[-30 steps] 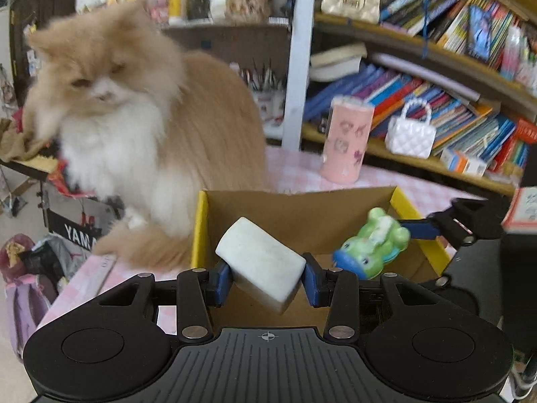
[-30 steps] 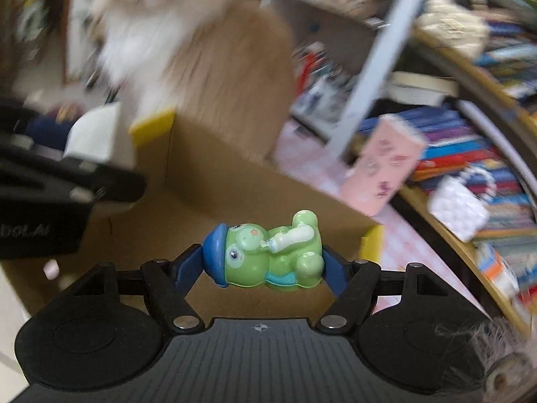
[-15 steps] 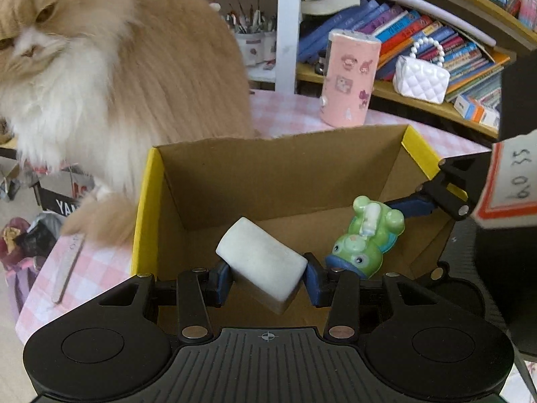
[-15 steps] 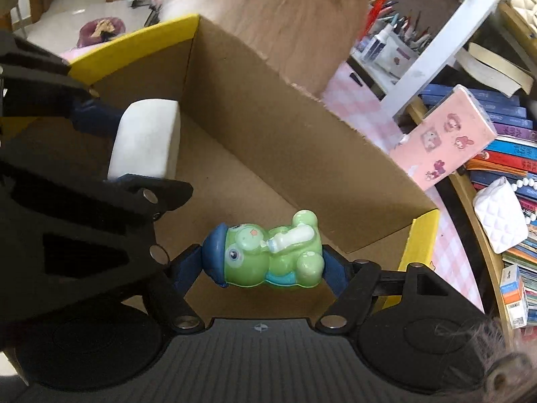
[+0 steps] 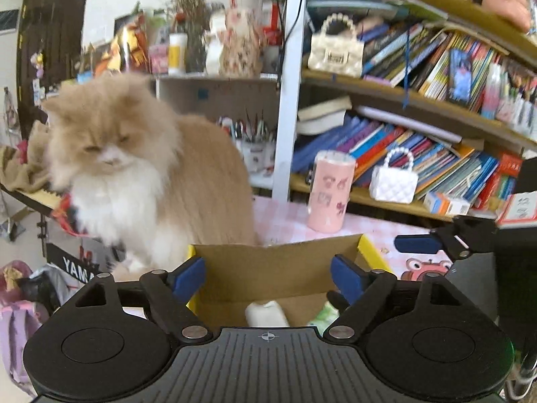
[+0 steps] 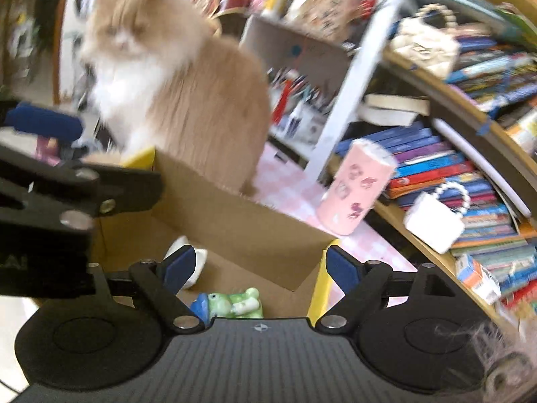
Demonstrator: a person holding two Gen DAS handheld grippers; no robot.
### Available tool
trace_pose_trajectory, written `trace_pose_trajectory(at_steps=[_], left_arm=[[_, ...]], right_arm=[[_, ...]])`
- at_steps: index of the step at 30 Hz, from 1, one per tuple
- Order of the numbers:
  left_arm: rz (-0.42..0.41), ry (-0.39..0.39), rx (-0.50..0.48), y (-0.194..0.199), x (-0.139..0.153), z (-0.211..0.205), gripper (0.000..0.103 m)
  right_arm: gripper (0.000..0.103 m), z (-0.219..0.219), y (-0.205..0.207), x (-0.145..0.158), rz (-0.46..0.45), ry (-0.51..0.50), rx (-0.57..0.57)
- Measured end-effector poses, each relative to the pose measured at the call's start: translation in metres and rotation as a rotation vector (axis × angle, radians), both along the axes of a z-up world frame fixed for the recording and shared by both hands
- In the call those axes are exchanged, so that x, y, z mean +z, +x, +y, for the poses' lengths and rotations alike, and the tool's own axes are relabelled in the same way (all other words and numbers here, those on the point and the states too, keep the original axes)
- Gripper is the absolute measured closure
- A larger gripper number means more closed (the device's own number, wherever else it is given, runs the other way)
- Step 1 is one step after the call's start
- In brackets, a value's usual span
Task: Organize objects
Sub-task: 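Open the right tool to drop the frog toy while the left tool releases the white block into the box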
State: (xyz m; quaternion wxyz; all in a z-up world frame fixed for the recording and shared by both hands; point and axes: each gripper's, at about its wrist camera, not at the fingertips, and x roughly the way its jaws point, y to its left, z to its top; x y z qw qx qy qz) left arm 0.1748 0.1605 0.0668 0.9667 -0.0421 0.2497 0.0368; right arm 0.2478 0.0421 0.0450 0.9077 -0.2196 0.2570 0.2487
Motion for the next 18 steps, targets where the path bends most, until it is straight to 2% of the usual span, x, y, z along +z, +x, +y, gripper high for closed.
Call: trace_pose_trajectory(at_steps=[5,9,18], left_arm=[[-0.033,-0.034,0.041,-0.040,0.006,0.005,0.012],[-0.020,-0.065,0.063,-0.070,0.000,0.010,0.011],[0.070,-0.045,0.072,-0.132,-0.028,0.005,0.011]], right_arm=[[0.016,-0.022,-0.044,0.018,-0.038,0.123,-0.124],[0.016,-0.040,-0.077,0.015,-0.007,0.197,-0.228],[0.016,-0.059,-0.162,-0.016,0.024,0.202,-0.329]])
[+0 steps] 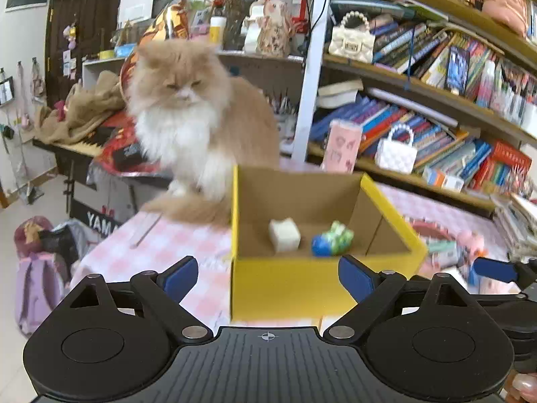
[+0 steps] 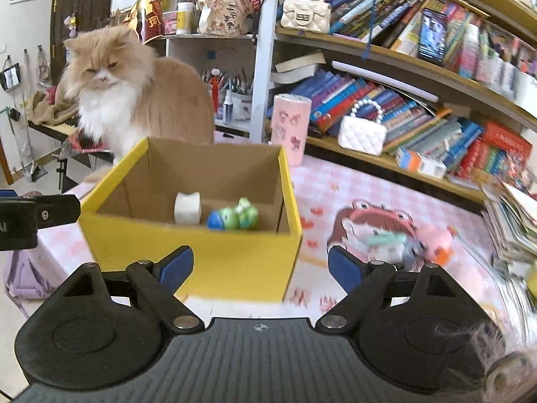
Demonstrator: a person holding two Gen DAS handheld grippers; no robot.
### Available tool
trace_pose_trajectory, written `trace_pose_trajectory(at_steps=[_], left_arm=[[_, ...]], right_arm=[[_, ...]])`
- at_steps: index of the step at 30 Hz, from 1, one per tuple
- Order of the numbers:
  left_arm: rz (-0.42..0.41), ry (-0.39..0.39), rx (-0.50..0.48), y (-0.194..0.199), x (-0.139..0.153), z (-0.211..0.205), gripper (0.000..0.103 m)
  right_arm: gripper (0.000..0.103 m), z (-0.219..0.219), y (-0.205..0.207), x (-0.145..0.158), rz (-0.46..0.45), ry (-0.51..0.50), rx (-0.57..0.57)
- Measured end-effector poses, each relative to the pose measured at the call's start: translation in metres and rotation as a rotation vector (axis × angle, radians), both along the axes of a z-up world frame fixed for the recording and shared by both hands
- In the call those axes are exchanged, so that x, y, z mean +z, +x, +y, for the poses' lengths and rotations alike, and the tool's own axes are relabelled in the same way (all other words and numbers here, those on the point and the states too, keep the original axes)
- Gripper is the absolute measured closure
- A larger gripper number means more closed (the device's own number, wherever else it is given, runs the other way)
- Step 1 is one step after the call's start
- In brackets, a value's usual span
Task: Organize objects
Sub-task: 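Open the right tool to drop the frog toy while the left tool releases the white block into the box, then move both open tools back toward the remaining toys on the table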
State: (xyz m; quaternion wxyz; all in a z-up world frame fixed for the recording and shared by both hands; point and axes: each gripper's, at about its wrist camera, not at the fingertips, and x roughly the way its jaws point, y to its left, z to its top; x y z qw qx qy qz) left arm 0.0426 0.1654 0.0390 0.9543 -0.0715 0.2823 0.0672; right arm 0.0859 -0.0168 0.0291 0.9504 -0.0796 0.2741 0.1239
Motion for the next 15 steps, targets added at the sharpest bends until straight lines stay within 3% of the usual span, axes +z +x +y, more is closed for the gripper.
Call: trace_pose_trajectory(at_steps=[7,15], left_arm=[[0.037,-0.006,0.015,-0.035,-0.012,-0.002,0.011],[0.104,-0.004,-0.048,-0.056,-0.029,-0.016,0.011]], right_arm=[[0.016,-0.004,-0.045,-0.012,0.017,0.005,-0.048],[0.016,-0.018,-0.078,-0.030,0.093,0.008,-0.103]])
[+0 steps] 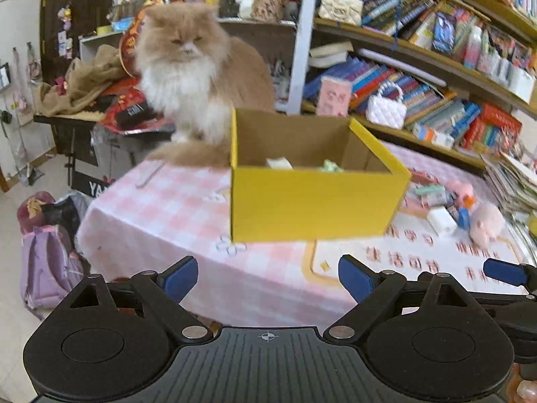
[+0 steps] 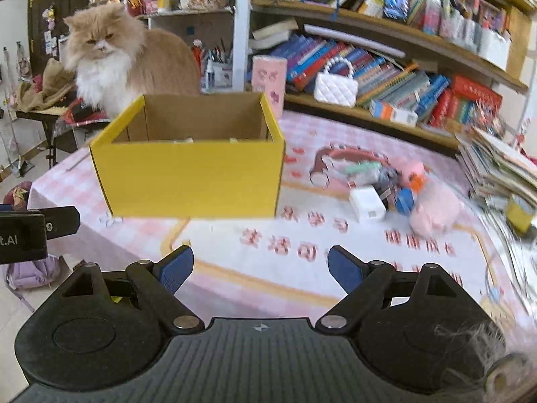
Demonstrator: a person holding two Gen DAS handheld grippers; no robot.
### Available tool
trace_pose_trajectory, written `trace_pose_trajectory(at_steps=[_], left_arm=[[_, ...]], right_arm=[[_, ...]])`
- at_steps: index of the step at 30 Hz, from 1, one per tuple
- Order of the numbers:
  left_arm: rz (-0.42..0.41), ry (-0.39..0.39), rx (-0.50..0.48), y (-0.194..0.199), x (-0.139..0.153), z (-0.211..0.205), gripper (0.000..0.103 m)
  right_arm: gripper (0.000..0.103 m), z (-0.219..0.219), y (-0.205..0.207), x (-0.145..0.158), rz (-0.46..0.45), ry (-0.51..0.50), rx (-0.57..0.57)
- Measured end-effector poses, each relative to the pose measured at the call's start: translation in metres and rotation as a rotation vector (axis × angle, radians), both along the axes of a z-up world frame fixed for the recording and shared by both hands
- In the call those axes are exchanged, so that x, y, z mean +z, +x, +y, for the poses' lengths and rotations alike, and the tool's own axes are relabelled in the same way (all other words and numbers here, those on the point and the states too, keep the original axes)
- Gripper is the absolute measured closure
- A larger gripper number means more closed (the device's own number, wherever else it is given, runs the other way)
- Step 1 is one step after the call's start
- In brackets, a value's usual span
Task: Organize objects
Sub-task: 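Move both open tools back toward the remaining toys on the table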
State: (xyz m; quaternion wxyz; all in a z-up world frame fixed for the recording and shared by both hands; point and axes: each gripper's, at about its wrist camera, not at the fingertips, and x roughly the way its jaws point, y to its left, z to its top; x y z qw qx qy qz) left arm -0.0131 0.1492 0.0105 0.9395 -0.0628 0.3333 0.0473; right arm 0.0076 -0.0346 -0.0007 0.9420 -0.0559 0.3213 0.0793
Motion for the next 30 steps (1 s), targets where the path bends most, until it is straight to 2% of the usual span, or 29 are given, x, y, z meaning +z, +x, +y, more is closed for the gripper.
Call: trace_pose_trajectory(at_steps=[11,20,30], left_arm=[[0.100,0.016,-0.139,0.000,-0.021,-0.039,0.010],[0.118,0.008,-0.267,0.020,-0.026,-0.083,0.009],[0.129,0.005,-0.394,0.055,-0.029,-0.146,0.009]], right_arm=[[0.014,-0.037,-0.021,-0.019,0.102,0.013,-0.157],[0.012,-0.080,-0.024,-0.020,0.113,0.003,-0.300],[0.010,-0.139,-0.006,-0.021,0.140,-0.004,-0.424]])
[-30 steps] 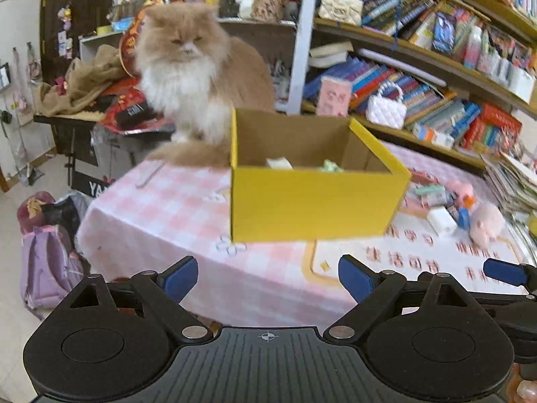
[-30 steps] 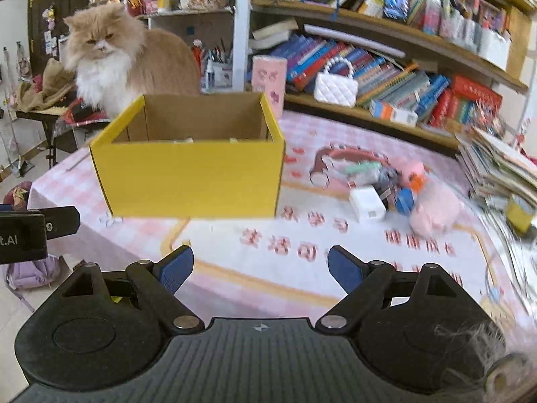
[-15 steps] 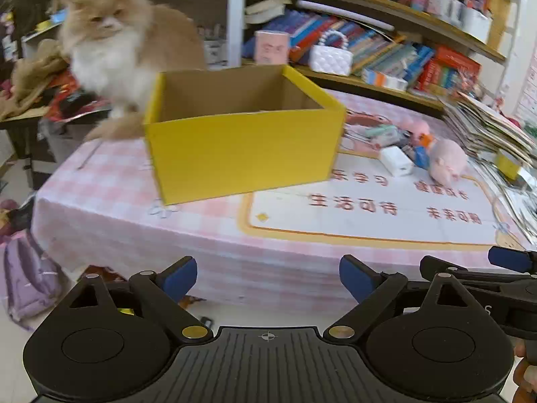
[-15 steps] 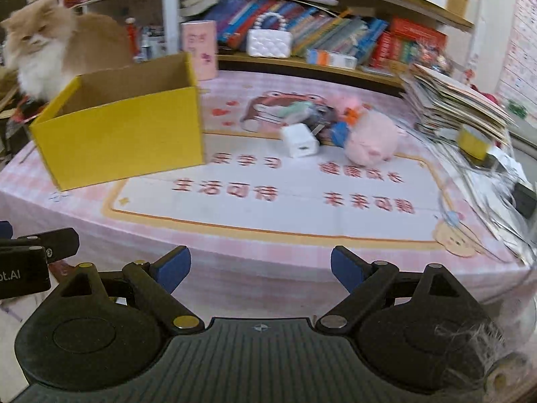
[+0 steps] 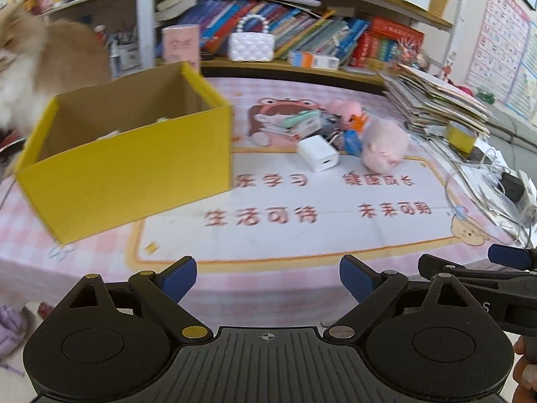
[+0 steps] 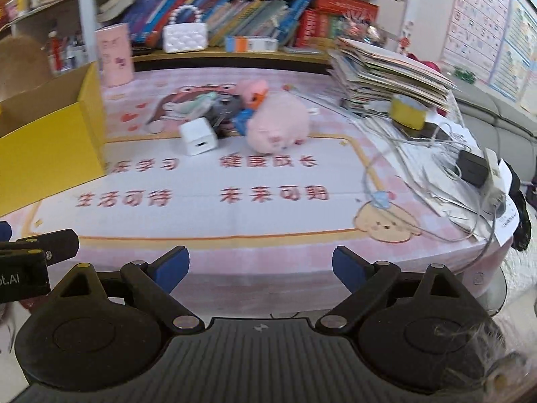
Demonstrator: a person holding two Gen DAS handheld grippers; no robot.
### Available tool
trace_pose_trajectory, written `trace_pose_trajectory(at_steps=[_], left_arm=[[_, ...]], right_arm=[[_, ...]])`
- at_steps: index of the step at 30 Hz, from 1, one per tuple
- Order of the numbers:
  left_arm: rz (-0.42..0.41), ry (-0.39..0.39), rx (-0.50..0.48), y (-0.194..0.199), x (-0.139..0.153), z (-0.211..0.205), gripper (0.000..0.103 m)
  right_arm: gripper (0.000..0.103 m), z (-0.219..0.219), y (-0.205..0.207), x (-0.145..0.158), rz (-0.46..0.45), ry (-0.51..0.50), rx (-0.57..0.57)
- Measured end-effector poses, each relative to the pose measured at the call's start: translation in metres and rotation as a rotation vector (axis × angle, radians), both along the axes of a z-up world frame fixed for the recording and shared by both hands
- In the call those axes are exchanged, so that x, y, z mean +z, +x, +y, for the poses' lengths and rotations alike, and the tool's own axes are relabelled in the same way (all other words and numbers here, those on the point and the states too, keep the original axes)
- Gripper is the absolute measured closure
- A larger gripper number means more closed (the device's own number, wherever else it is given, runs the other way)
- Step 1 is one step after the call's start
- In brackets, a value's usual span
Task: Organize objects
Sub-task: 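Move both open tools back toward the remaining toys on the table, then grasp the pink plush pig with the right tool while the left tool grasps the white charger cube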
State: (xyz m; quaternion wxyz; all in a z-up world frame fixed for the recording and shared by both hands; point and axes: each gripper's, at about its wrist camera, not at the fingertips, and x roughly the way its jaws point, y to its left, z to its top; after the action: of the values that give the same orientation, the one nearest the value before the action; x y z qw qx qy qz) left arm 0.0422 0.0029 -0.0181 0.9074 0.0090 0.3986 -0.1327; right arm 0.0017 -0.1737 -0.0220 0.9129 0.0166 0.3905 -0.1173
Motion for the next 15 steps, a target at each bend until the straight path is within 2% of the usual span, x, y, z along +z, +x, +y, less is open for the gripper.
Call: trace_pose_trajectory(at_steps=[8,15], left_arm=[[-0.012,0.015,-0.010,0.030,-0.001,-0.033,0.009],[-0.016,0.023,0.039,0.060,0.000,-0.052,0.009]], right_arm=[[0.010,-0.033,0.034,0.000,0.010,0.015,0.003],[0.012,-0.059,0.073,-0.002,0.015,0.052,0.051]])
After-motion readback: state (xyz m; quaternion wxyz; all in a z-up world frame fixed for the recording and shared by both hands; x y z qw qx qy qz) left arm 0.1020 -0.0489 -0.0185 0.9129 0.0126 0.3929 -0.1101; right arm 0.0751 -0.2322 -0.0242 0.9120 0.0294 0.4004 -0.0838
